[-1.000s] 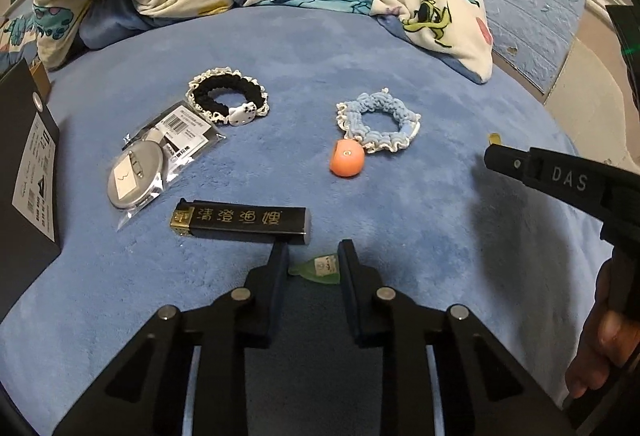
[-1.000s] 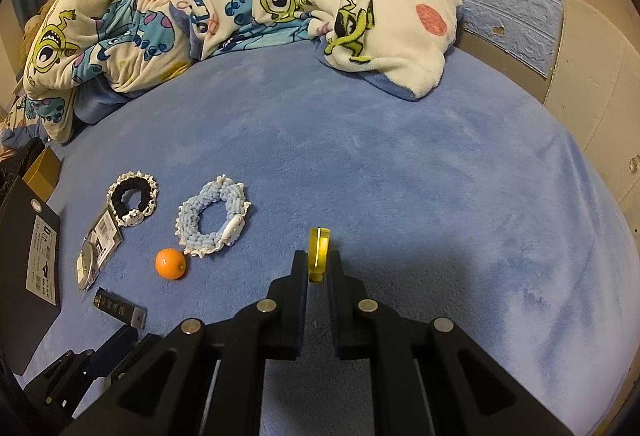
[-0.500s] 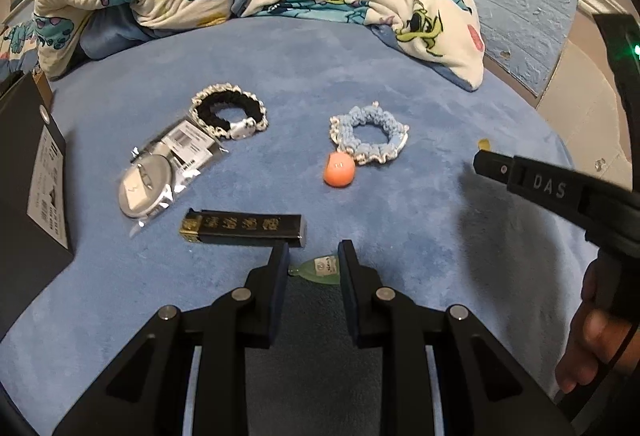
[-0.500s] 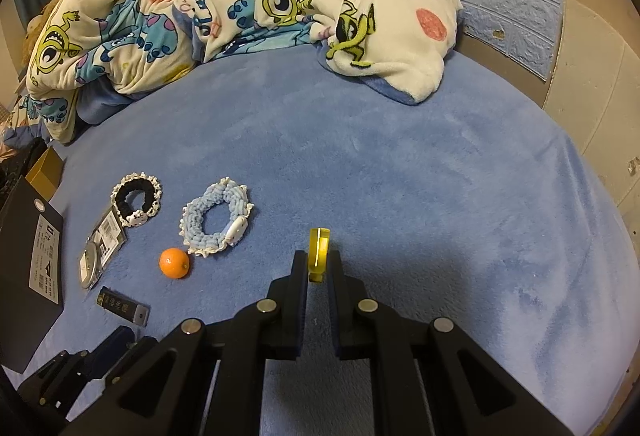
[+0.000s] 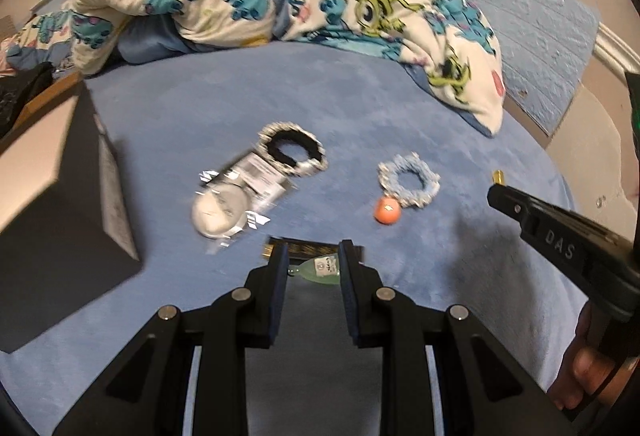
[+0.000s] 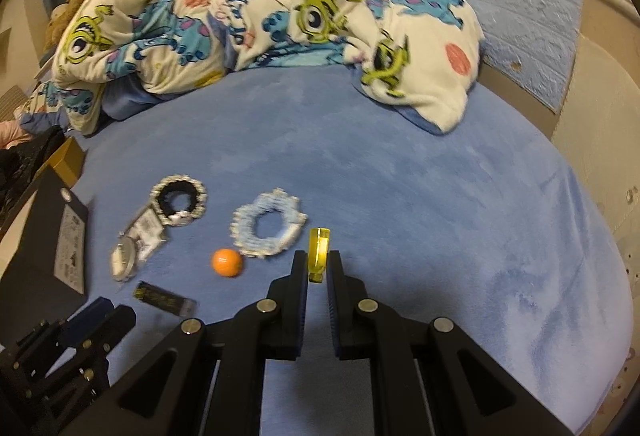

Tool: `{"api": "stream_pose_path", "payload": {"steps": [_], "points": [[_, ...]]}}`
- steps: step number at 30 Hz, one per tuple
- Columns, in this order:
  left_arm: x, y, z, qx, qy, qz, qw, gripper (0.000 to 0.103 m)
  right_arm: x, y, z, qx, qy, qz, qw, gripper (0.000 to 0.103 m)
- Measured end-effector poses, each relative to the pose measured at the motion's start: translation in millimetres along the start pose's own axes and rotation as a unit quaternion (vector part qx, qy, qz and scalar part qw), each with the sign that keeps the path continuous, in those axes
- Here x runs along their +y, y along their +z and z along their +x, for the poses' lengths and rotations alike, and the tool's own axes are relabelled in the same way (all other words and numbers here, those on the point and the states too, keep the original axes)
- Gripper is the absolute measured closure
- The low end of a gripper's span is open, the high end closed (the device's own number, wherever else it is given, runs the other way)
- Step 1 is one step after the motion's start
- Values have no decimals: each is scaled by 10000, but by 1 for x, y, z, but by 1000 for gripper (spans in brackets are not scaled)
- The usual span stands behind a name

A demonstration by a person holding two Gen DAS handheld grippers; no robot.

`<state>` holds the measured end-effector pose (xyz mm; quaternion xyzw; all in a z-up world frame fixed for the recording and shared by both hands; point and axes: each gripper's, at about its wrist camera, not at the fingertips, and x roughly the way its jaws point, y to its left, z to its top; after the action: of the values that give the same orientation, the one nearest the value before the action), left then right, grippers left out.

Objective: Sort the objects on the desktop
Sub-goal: 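Carry the green tag with the left gripper while the right gripper carries the yellow tube to the box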

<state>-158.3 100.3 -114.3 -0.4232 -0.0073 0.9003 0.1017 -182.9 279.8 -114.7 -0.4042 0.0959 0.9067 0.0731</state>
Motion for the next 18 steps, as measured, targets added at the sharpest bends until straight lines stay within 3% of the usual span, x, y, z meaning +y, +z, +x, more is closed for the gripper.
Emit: {"api": "stream_pose_path", "payload": {"steps": [5,18], "points": [[30,13,-25,-164,132,-217,9995,78,31,5,-16,-64,197,-116,9997,94],[143,20,-92,-412,779,-750,9933,77,171,7,-54,-282,867,-971,9911,94]]}}
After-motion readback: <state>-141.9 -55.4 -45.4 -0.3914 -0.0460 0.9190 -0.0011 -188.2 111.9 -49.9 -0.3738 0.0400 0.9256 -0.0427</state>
